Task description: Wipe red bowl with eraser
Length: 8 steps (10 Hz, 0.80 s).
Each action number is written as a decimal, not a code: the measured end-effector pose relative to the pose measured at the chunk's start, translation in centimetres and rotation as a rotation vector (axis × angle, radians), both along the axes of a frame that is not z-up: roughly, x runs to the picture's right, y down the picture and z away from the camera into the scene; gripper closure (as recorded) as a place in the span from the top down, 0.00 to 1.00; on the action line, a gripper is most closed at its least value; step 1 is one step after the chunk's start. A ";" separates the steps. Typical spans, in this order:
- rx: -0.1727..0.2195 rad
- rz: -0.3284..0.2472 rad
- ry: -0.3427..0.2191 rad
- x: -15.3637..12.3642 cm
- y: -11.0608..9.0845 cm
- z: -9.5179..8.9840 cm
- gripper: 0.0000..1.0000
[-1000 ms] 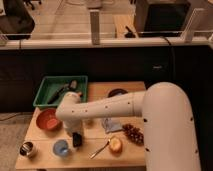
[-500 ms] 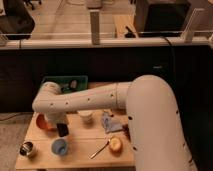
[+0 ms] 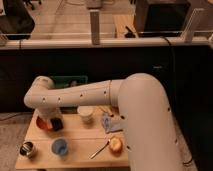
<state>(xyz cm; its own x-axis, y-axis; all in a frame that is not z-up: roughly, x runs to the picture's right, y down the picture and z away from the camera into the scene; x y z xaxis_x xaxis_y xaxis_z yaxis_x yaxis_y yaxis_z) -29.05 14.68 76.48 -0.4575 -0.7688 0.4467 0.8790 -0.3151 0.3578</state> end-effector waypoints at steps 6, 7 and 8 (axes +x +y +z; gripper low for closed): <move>-0.081 -0.034 -0.014 -2.3 -0.4 5.2 0.00; -0.089 -0.037 -0.009 -2.9 -0.4 5.7 0.00; -0.093 -0.037 -0.006 -2.9 -0.4 5.9 0.00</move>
